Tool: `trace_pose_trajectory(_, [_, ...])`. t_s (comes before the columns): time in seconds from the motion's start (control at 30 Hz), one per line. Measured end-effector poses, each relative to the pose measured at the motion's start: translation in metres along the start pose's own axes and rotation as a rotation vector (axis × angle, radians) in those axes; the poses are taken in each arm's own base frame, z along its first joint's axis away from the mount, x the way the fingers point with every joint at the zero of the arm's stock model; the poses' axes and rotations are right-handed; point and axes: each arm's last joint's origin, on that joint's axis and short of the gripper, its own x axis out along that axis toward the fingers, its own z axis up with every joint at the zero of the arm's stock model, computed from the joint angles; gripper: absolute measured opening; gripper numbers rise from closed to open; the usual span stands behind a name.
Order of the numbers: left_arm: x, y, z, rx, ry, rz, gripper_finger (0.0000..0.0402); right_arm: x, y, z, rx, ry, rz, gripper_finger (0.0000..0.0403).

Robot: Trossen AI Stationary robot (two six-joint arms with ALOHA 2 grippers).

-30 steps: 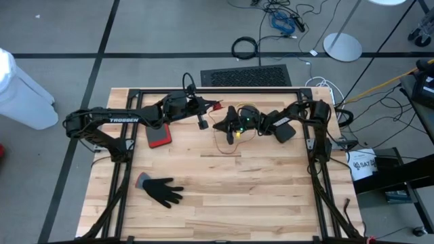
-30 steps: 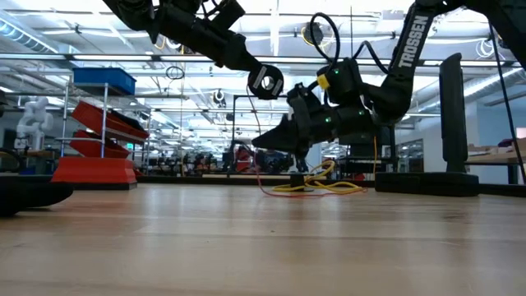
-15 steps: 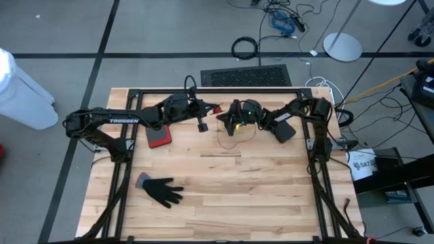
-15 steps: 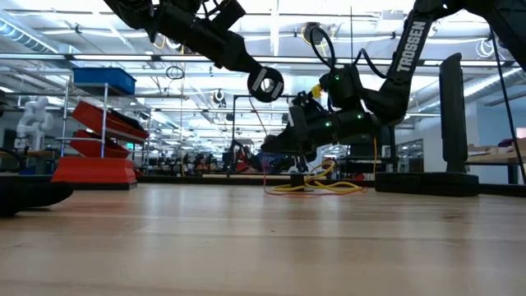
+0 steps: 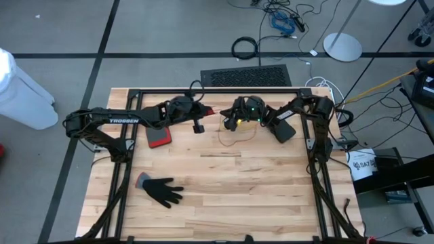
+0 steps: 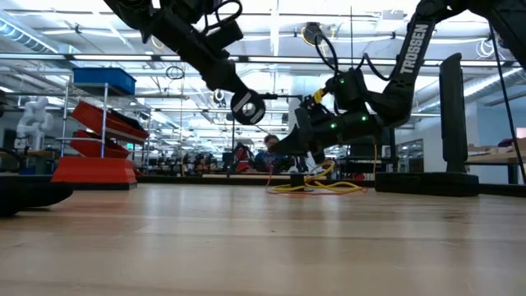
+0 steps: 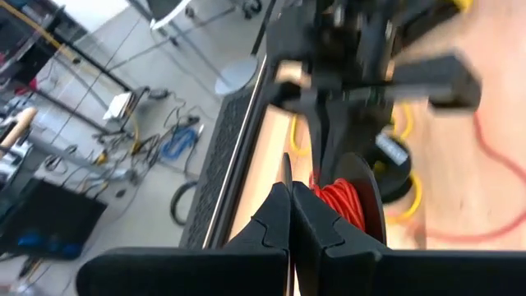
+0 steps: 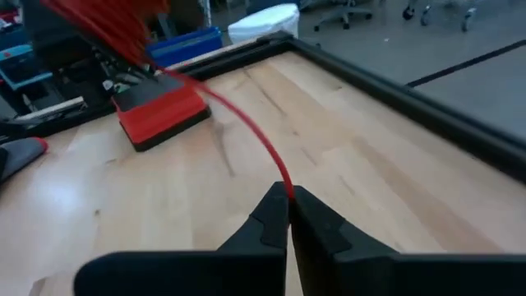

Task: Coil cords
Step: Coil the red wire into the spool

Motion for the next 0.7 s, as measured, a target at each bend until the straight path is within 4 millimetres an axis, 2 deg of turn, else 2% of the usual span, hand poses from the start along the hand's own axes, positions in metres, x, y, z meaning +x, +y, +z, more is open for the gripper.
trace_pose_trajectory(0.17, [0.000, -0.001, -0.006, 0.037, 0.073, 0.016, 0.0000, -0.013, 0.005, 0.012, -0.017, -0.061, 0.013, 0.0000])
trace_pose_trajectory(0.37, [0.003, -0.002, -0.006, 0.038, 0.076, 0.030, 0.0000, -0.019, 0.029, 0.032, -0.060, -0.135, 0.083, 0.0000])
trace_pose_trajectory(0.6, [0.025, -0.007, -0.008, 0.024, 0.055, 0.123, 0.0000, -0.017, 0.058, 0.040, -0.079, -0.163, 0.160, 0.0000])
trace_pose_trajectory(0.7, [0.032, -0.008, -0.005, 0.005, 0.008, 0.154, 0.0000, -0.014, 0.065, 0.040, -0.085, -0.170, 0.137, 0.0000])
